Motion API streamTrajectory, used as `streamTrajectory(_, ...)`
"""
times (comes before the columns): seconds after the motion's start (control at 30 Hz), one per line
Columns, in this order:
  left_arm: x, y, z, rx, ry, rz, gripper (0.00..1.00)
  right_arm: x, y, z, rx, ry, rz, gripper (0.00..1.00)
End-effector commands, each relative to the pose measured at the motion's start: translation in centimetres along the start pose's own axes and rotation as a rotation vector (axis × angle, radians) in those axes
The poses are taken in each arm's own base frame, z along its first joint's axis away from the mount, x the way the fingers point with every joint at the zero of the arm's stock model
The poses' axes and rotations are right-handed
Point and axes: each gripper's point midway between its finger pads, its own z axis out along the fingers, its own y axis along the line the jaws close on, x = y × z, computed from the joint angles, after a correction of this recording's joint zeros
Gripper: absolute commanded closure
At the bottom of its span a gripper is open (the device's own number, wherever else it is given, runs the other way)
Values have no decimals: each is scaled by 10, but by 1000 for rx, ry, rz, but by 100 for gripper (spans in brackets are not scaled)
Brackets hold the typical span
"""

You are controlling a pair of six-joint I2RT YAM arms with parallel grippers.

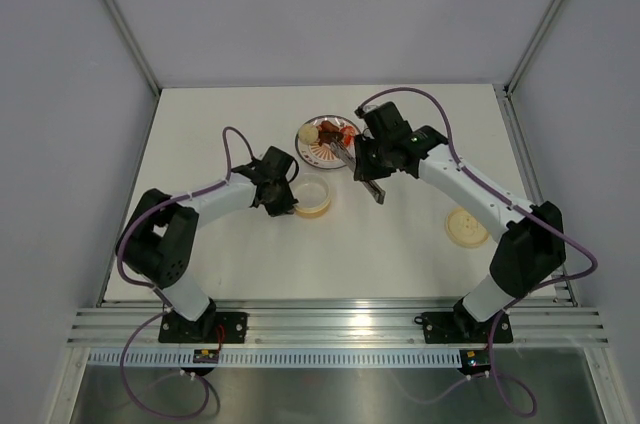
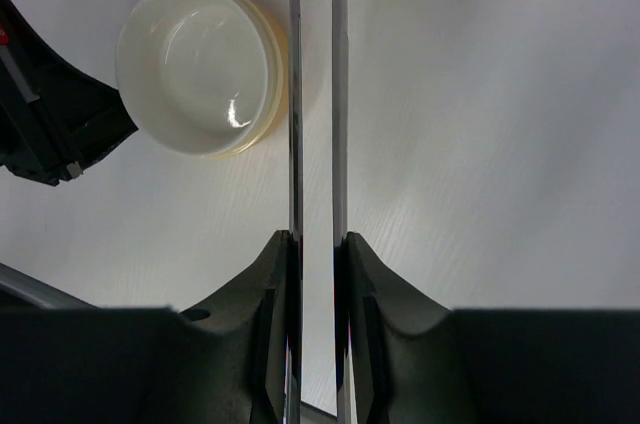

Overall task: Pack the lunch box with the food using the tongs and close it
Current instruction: Move the packing box to the center of the board.

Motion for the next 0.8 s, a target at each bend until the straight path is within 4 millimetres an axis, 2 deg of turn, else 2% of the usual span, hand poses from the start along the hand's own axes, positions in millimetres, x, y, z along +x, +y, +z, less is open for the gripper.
streamTrajectory(0.0,-26,-18,-17,57,-100,18,100,-3,16,-36,-78,-61,-9,97)
streamTrajectory(0.17,-38,0,-42,21,-162,24,100,23,32,-43,-88,-15,-70,96)
streamTrajectory(0.23,-38,10,-45,25,-157,3,100,33,36,-41,-91,6,-75,96)
streamTrajectory(0.3,-50,22,-52,34,-173,-49,100,40,44,-41,-104,19,-90,96)
streamTrajectory(0.33,-47,27,-51,49,-149,-63,100,46,44,-39,-102,31,-90,96)
streamTrajectory(0.37,-56,36,-54,56,-160,-99,100,50,46,-39,-102,38,-96,95)
streamTrajectory(0.53,-65,60,-64,35,-179,-157,100,67,41,-29,-97,69,-74,95)
streamTrajectory(0.77,-64,60,-73,46,-188,-159,100,73,56,-24,-133,80,-102,94)
